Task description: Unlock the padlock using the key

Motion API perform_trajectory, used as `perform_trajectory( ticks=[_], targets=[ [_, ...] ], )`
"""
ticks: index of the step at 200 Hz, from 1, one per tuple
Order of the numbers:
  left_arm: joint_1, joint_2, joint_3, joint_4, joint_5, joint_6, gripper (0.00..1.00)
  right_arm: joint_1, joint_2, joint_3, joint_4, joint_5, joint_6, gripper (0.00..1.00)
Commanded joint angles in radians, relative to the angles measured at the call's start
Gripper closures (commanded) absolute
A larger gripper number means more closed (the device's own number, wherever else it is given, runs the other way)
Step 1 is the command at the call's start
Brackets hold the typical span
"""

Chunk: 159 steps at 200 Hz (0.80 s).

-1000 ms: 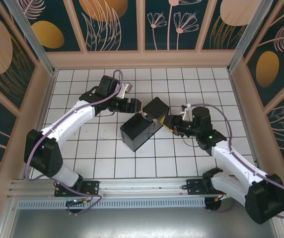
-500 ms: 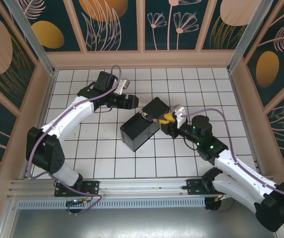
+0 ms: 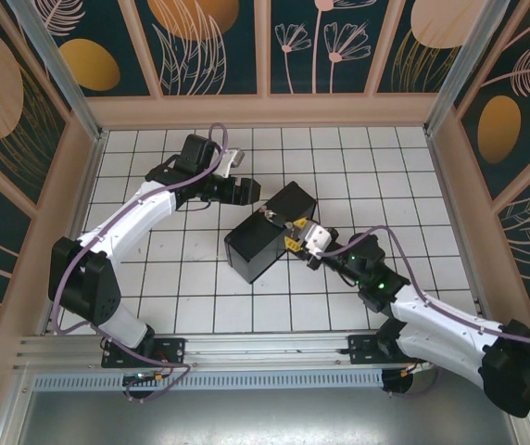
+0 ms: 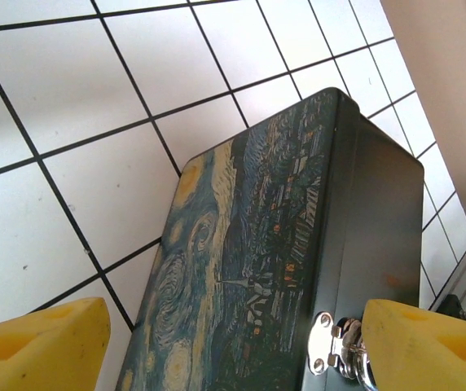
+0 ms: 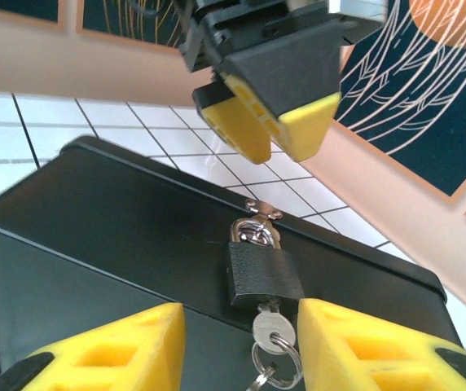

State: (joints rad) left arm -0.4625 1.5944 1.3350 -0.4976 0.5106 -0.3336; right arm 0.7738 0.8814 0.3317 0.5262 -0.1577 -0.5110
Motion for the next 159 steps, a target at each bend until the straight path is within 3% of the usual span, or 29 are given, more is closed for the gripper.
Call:
perform_trajectory(
  ticks=[1,69,159],
  targets=[
    [0.004,-0.002,-0.006,0.018,0.022,0.003,0.19,0.008,0.019,0.006,0.068,0.094,-0.111,0.57],
    [0.005,0.001,-0.008,0.017,0.029,0.012,0.19,0.009,0.073,0.038,0.032,0.107,-0.189,0.58],
    [0.004,0.014,0.007,0.007,0.041,0.03,0.2,-0.002,0.111,0.082,-0.026,0.091,-0.214,0.66]
  ],
)
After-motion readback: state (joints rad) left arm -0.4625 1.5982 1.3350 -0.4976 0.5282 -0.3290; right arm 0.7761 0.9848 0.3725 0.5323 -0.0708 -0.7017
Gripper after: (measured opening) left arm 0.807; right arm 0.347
